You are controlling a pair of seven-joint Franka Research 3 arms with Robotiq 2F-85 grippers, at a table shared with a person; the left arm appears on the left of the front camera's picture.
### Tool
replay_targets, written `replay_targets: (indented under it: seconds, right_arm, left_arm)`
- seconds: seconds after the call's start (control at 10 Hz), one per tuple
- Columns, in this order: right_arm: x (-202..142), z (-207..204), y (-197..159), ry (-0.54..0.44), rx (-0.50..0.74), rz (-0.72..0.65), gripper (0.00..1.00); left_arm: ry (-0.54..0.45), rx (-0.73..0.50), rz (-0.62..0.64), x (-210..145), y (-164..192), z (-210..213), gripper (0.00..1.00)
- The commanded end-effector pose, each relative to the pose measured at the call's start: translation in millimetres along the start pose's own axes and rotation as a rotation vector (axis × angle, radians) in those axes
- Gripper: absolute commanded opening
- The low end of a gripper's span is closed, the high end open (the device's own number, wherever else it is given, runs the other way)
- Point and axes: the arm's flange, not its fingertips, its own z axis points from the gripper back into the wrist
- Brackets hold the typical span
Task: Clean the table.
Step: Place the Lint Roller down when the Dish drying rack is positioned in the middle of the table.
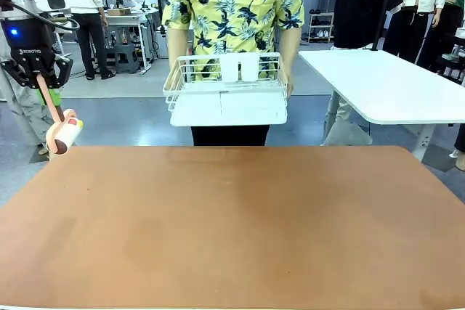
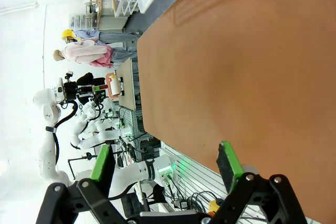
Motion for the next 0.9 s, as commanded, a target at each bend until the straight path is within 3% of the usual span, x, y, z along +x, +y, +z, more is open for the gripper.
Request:
replay_targets:
  seconds: [0.0,0.8]
  right_arm:
    - [-0.4,0.7,2.1,0.001,0.006,0.007,1.00]
    - [-0.4,0.7,2.1,0.001,0.006,0.007,1.00]
  left_arm:
    - [-0.007,0.000,-0.002,-0.1,1.7,1.6,0.21]
    - [-0.007,0.000,-0.002,-0.1,1.7,1.6,0.21]
